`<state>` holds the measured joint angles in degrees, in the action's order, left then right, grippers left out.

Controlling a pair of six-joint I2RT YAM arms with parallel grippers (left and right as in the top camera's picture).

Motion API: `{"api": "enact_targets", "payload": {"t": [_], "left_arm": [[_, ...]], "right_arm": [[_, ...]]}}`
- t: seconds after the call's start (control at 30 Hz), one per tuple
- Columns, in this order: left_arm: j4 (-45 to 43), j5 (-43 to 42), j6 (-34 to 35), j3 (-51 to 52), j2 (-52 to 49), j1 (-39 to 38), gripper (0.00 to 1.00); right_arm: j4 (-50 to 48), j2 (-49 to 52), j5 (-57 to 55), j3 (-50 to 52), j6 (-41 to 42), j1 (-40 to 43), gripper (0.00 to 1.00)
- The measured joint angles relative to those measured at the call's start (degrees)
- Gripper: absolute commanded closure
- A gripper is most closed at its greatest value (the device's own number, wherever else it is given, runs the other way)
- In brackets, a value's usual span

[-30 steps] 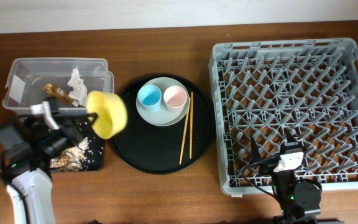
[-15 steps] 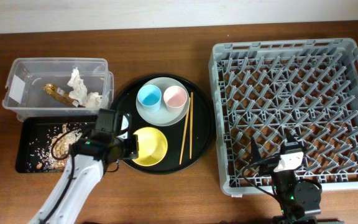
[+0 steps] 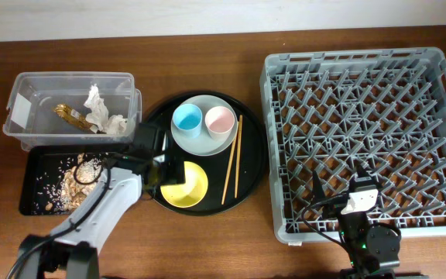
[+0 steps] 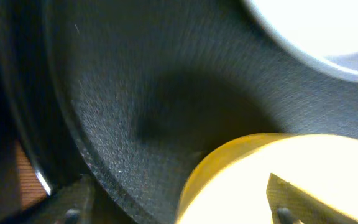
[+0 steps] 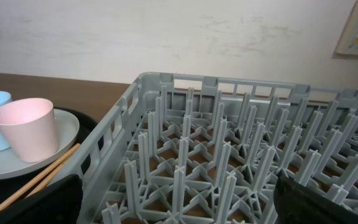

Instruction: Sort waste into correct bins and load items into the dishwasher rack

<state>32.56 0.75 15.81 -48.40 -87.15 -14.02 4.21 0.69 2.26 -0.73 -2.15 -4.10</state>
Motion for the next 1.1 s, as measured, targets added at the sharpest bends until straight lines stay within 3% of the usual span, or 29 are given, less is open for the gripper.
{"api": "enact_targets", "payload": {"t": [0.2,1.1], "left_arm": [[0.2,0.0,0.2,-6.8,8.3,0.0,0.01],[0.3,0.0,0.2,-6.8,8.3,0.0,0.01]], "right_arm": [[0.0,0.0,0.0,0.0,0.0,0.0,0.02],[0.0,0.0,0.0,0.0,0.0,0.0,0.02]]}}
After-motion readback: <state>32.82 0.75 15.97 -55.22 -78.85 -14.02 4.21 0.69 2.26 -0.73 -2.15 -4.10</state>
